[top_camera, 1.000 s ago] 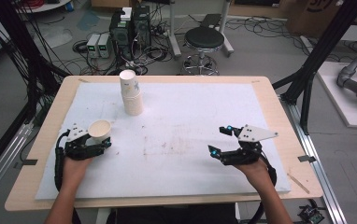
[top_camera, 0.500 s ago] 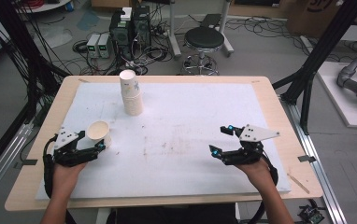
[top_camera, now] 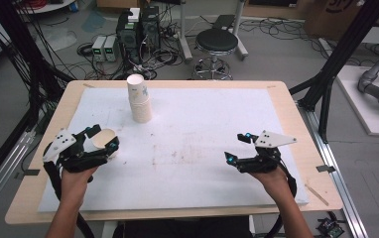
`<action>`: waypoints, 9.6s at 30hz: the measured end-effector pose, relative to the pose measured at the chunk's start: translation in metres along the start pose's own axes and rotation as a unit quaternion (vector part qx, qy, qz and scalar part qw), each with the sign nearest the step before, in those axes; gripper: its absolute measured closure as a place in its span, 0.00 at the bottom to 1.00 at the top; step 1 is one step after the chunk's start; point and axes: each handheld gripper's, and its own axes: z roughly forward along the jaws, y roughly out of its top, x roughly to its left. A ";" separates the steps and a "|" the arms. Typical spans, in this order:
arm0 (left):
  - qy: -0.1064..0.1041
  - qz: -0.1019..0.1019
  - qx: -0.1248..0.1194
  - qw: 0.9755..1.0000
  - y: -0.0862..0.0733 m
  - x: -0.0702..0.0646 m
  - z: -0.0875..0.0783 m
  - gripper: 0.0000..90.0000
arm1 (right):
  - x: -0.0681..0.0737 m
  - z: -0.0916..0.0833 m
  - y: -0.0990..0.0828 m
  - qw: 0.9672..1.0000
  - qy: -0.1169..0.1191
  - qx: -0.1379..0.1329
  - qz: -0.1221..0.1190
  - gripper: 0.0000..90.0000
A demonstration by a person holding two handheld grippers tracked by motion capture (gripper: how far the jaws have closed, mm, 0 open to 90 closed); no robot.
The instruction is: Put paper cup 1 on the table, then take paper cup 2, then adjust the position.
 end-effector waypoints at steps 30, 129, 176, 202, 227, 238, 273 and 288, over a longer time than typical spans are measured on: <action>-0.050 0.045 0.027 0.997 -0.005 -0.022 0.038 0.18 | -0.004 0.000 0.003 1.000 -0.002 -0.003 0.004 0.23; 0.066 0.023 0.182 0.981 0.074 0.081 0.191 0.37 | -0.010 -0.008 -0.002 1.000 0.004 -0.002 0.021 0.23; 0.013 0.040 0.030 0.999 0.138 0.051 0.126 0.40 | -0.008 -0.008 0.001 1.000 0.006 -0.008 0.020 0.23; -0.164 0.060 0.060 0.983 0.093 -0.033 0.111 0.40 | -0.005 0.000 0.001 0.999 0.035 0.008 0.015 0.23; -0.229 0.060 0.085 0.968 0.054 -0.069 0.124 0.39 | 0.001 0.005 0.004 0.997 0.070 0.004 0.006 0.23; -0.279 0.066 0.104 0.952 0.038 -0.086 0.130 0.39 | 0.009 0.012 0.003 0.994 0.112 -0.004 -0.001 0.23; -0.398 0.062 0.141 0.904 0.012 -0.137 0.151 0.40 | 0.036 0.034 0.004 0.979 0.204 -0.014 -0.026 0.23; -0.409 0.055 0.144 0.900 0.011 -0.139 0.153 0.40 | 0.034 0.039 0.002 0.971 0.237 -0.007 -0.025 0.37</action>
